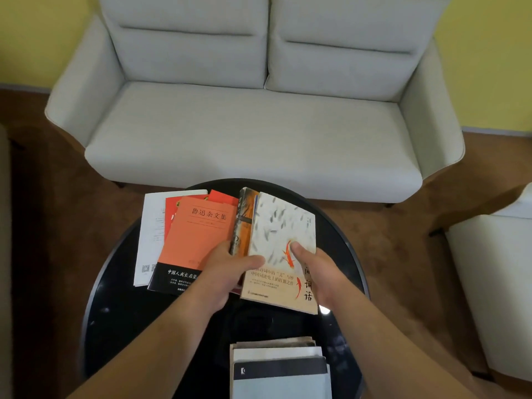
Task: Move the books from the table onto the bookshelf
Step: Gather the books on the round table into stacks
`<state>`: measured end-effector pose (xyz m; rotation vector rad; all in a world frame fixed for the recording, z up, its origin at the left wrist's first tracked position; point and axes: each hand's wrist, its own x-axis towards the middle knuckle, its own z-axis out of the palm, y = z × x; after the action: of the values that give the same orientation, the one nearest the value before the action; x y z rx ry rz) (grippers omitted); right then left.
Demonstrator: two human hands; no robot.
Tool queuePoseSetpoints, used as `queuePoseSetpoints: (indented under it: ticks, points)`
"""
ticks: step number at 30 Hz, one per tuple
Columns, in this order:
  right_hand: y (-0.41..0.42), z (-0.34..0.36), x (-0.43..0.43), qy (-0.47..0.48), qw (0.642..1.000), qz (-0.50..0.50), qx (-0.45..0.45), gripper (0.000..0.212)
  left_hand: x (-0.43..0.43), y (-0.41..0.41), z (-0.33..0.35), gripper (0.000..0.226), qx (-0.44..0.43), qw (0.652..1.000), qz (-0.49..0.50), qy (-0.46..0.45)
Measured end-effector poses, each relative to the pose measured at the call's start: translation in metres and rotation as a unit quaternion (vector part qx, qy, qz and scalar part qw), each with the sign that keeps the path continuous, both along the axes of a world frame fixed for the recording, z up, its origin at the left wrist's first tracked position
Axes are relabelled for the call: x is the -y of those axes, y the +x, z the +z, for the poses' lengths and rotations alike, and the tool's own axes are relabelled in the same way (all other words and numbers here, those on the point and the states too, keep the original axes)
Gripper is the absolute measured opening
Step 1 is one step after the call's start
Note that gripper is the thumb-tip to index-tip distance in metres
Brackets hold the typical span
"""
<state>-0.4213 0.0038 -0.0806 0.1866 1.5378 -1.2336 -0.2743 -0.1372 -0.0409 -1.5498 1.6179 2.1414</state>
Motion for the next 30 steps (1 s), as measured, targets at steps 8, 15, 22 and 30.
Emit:
queuePoseSetpoints:
  ticks: [8, 15, 22, 30]
  points:
    - [0.018, -0.014, 0.020, -0.005, 0.999, -0.020, 0.043, 0.027, 0.080, 0.050, 0.009, 0.034, 0.152, 0.954, -0.065, -0.251]
    - [0.020, -0.007, 0.027, -0.032, 0.999, 0.006, 0.036, 0.026, 0.135, 0.093, -0.025, 0.061, 0.193, 0.956, -0.023, -0.221]
    - [0.019, 0.004, 0.058, -0.064, 0.997, 0.027, 0.043, 0.038, 0.121, 0.080, -0.037, 0.046, 0.146, 0.969, -0.012, -0.200]
    - [0.030, 0.001, 0.095, -0.041, 0.999, 0.004, 0.024, 0.046, 0.127, 0.087, -0.029, 0.043, 0.087, 0.985, 0.059, -0.135]
